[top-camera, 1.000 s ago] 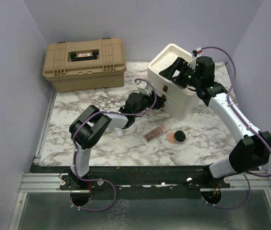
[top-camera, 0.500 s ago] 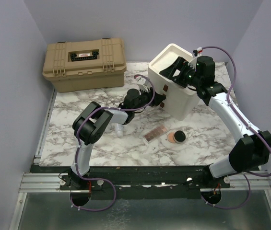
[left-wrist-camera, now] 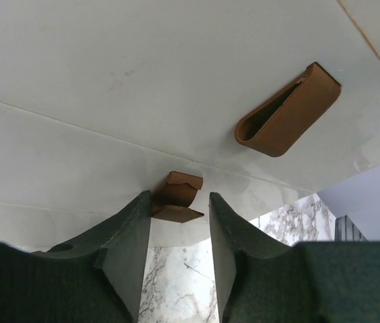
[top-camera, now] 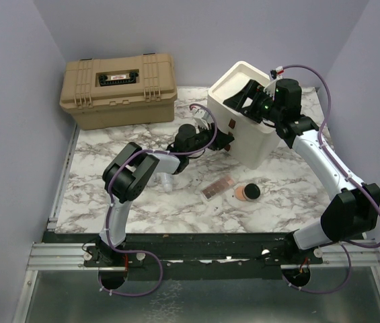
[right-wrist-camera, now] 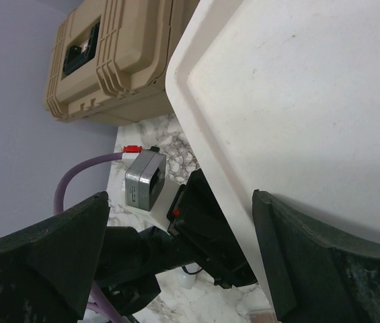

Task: Organize the makeup
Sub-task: Open the drawer in the storage box.

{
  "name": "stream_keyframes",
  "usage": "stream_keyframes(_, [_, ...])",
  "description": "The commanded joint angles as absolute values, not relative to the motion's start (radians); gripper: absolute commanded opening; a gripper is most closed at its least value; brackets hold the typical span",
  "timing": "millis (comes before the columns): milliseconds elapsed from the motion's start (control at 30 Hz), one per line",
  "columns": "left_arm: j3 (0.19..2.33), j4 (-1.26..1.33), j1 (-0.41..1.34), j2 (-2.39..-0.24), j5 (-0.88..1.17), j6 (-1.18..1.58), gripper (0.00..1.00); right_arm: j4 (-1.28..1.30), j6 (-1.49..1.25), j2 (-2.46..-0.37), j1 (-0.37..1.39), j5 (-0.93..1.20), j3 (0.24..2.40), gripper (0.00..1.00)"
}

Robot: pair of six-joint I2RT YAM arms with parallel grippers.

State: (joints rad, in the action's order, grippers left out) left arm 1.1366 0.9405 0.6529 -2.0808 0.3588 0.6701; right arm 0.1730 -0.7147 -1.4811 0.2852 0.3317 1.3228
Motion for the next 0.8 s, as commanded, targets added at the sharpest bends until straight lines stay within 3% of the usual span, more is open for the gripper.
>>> stream_keyframes(0, [1.142,0.956,0.644,-2.103,0.335,0.708,0.36,0.277,-0.746,-1.514,0.318,0.437,1.316,0.93])
stream_keyframes(600, [1.131,0.798,0.615,-2.014,0.284,0.631,0.00,0.295,-0.743,-1.500,0.316,0.419,1.310,0.93])
stream_keyframes(767, [1.151,0.749,0.615,-2.004,0.340,0.629,0.00,0.314,-0.728,-1.499,0.315,0.396,1.313,0.93])
